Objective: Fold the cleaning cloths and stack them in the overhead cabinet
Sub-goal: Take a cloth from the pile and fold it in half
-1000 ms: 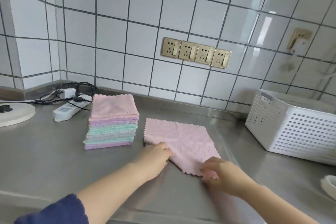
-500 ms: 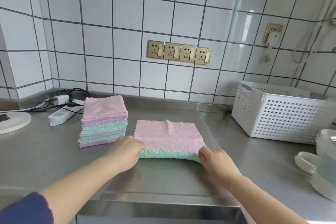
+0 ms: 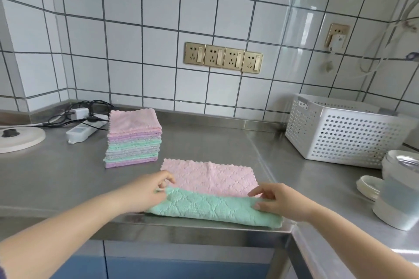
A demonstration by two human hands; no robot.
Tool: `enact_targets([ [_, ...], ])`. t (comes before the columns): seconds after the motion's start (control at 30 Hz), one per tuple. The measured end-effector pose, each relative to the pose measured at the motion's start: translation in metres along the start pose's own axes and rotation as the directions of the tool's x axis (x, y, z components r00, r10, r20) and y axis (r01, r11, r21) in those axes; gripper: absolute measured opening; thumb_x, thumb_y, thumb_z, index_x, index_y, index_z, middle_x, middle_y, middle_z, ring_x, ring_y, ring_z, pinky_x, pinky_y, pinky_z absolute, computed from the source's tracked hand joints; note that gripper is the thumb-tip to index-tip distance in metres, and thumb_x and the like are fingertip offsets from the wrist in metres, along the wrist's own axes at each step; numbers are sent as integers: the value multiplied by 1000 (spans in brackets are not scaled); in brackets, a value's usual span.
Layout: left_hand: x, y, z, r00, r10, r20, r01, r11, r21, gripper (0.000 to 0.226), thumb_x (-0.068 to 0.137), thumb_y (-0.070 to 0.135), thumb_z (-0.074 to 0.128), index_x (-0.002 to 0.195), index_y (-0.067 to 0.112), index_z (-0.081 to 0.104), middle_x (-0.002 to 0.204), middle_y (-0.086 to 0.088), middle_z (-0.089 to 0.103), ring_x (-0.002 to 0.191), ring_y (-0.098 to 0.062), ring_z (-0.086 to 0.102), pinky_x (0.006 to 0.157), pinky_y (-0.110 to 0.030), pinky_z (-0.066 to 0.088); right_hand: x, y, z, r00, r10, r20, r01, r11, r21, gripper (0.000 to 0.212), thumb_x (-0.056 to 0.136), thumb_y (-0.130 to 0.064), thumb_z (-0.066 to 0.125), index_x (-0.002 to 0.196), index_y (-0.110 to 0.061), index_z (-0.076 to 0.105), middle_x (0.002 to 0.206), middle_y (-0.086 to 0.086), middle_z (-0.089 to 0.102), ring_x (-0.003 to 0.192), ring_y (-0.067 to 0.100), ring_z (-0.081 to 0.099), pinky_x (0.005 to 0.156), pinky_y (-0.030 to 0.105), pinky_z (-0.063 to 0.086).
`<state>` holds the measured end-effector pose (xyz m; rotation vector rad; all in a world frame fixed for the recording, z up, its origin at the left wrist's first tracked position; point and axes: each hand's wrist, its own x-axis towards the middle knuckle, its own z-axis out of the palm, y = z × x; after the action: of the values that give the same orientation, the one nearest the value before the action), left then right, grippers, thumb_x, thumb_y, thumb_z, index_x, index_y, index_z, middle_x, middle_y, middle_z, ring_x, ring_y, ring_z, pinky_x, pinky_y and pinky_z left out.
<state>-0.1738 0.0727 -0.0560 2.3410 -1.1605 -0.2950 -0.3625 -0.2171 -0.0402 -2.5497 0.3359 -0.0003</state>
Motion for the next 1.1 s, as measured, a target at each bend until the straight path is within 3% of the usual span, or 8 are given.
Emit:
enact_targets([
  [0.1, 3, -9, -1, 997, -56, -49, 52, 995, -84, 52, 90, 25, 57, 129, 41, 27, 107, 8, 54, 59, -11, 38, 59, -18, 35, 4, 10, -7, 996, 84, -11, -80, 972, 222, 28, 80, -30, 73, 105, -37, 62, 90, -6, 61, 79, 4, 58, 79, 16, 46],
  [0.23, 21, -18, -1, 971, -138, -193, 70, 945, -319, 70, 88, 20, 63, 142, 33, 20, 119, -7, 56, 82, -15, 54, 78, -21, 39, 23, 18, -10, 979, 200, -31, -164, 873, 460, 25, 78, -23, 75, 102, -24, 69, 104, 8, 70, 95, 16, 67, 94, 39, 52],
  [0.37, 44, -21, 5, 941, -195, -277, 88, 930, -356, 73, 89, 15, 60, 146, 27, 17, 115, -15, 56, 65, -17, 42, 61, -25, 37, 42, 12, -7, 944, 281, -172, -202, 906, 371, 13, 81, -27, 72, 83, -15, 69, 75, -4, 68, 68, 8, 60, 63, 20, 46],
  [0.43, 58, -24, 5, 922, -229, -313, 111, 929, -352, 76, 89, 16, 61, 148, 26, 14, 119, -21, 55, 62, -16, 42, 57, -24, 36, 59, 11, -6, 917, 299, -263, -218, 930, 298, 19, 82, -31, 70, 83, -12, 67, 72, -4, 62, 65, 10, 54, 58, 21, 40],
  [0.57, 75, -26, 4, 903, -265, -340, 174, 946, -274, 87, 89, 20, 61, 150, 22, -1, 143, -13, 41, 109, -24, 53, 81, -23, 35, 86, 14, -2, 895, 303, -327, -295, 953, 73, 21, 86, -39, 62, 90, -18, 62, 87, -4, 61, 79, 14, 55, 60, 24, 39],
  [0.73, 88, -32, 2, 902, -281, -327, 263, 960, -101, 91, 90, 27, 57, 148, 25, -13, 119, -15, 60, 77, -19, 61, 68, -30, 46, 104, 18, 1, 893, 303, -331, -342, 937, -66, 22, 90, -42, 54, 96, -22, 59, 100, -1, 62, 85, 18, 54, 69, 26, 40],
  [0.87, 92, -25, 2, 902, -243, -356, 313, 937, 154, 88, 94, 27, 51, 146, 16, -19, 63, -3, 50, 49, -14, 47, 44, -27, 34, 116, 18, 1, 907, 279, -314, -338, 929, -151, 27, 94, -42, 47, 100, -18, 57, 95, 2, 63, 82, 20, 55, 71, 31, 45],
  [1.1, 105, -32, 0, 899, -240, -367, 345, 904, 254, 87, 94, 28, 50, 146, 14, -18, 55, 0, 48, 47, -13, 46, 42, -26, 31, 132, 19, 3, 917, 265, -297, -348, 896, -277, 30, 96, -43, 41, 84, -17, 45, 79, 1, 57, 77, 23, 57, 61, 31, 42],
])
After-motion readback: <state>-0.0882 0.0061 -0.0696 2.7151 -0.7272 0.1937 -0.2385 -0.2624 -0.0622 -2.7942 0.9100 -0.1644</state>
